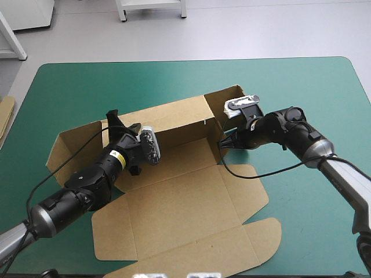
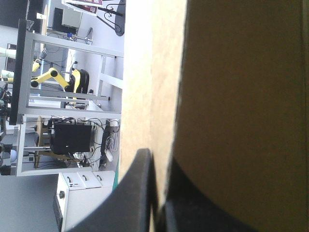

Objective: Fold the box

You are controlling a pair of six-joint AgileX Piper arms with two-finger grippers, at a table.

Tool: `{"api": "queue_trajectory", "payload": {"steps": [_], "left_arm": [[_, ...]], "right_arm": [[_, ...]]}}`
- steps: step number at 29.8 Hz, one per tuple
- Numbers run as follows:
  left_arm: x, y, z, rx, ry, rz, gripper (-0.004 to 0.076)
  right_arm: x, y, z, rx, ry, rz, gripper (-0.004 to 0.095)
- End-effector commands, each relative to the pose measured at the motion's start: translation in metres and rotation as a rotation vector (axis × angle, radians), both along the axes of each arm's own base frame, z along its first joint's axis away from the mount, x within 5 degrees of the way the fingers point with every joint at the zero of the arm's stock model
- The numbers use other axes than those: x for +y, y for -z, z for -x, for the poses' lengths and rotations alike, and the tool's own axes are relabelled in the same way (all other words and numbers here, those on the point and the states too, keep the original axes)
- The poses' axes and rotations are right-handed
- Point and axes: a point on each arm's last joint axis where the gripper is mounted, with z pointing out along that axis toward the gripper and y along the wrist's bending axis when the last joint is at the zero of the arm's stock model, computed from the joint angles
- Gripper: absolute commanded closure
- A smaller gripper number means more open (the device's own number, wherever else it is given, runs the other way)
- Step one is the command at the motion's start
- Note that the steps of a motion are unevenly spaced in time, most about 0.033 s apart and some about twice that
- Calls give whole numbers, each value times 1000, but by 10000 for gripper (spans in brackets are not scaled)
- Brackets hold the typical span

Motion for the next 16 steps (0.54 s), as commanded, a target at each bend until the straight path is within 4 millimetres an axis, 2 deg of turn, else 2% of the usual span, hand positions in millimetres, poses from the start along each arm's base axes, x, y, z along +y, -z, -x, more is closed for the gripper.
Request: {"api": "queue_trajectory", "payload": {"steps": [1, 4, 12, 16], "left_arm": [[8, 0, 2, 43, -111, 44, 733], [8, 0, 2, 42, -109, 45, 733], [8, 0, 2, 42, -109, 45, 733], [8, 0, 2, 42, -109, 45, 733]], "right_arm": [[-2, -25, 3, -107, -1, -47, 908], [-3, -37, 0, -129, -2, -52, 908], [-9, -119, -3, -294, -8, -110, 908], [-16, -144, -14, -338, 15, -126, 908]]}}
